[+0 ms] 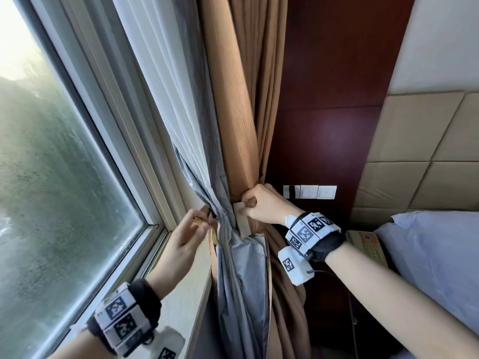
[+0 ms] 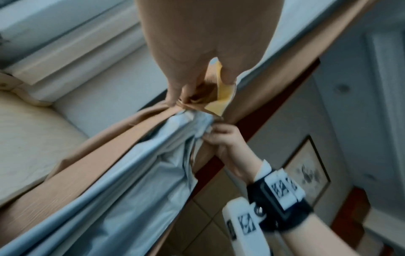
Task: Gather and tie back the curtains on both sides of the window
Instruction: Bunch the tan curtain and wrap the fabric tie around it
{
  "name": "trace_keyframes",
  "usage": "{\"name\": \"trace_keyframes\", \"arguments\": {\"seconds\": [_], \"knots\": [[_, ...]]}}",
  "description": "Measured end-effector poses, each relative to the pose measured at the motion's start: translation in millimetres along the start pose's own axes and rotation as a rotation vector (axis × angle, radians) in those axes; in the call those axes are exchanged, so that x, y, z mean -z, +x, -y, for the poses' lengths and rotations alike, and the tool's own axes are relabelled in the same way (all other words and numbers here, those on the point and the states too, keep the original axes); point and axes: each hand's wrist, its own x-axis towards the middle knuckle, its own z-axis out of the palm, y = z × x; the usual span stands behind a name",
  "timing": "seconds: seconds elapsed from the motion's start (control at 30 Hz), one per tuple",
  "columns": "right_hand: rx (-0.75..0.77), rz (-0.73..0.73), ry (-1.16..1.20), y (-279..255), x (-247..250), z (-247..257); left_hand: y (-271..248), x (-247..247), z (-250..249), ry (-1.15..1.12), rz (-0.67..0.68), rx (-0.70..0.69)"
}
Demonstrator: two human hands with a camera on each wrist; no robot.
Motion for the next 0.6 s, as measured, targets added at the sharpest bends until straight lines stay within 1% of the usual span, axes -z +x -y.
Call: {"name": "trace_keyframes", "arguments": {"seconds": [0.07, 0.13, 0.23, 0.33, 0.37, 0.43, 0.5, 0.53, 0.57, 0.6], "knots": [[0.003, 0.001, 0.0, 0, 1, -1, 7, 15, 0, -0.264, -0.057, 0.097], [0.006, 0.001, -0.007, -1, 2, 0, 15, 26, -2, -0.451, -0.154, 0.176], [0.019, -0.005, -0.017, 0, 1, 1, 31, 39, -4, -0.58, -0.312, 0.277], [0.022, -0.012, -0.014, 0, -2, 1, 47, 47, -7, -0.696, -0.471, 0.341], [0.021, -0.009, -0.016, 0, -2, 1, 51, 49, -8, -0.638, -0.47, 0.368], [0.02, 0.0, -0.013, 0, -1, 2, 60, 53, -11, -0.389, -0.4, 0.429], [0.016, -0.002, -0.008, 1, 0, 3, 66, 57, -17, -0.221, -0.337, 0.452], [0.012, -0.004, -0.006, 1, 0, 3, 70, 59, -19, -0.175, -0.291, 0.452], [0.01, -0.005, -0.003, 1, 0, 2, 74, 61, -19, -0.084, -0.23, 0.438], [0.01, -0.003, -0.002, 1, -1, 3, 76, 60, -21, 0.056, -0.17, 0.441]]}}
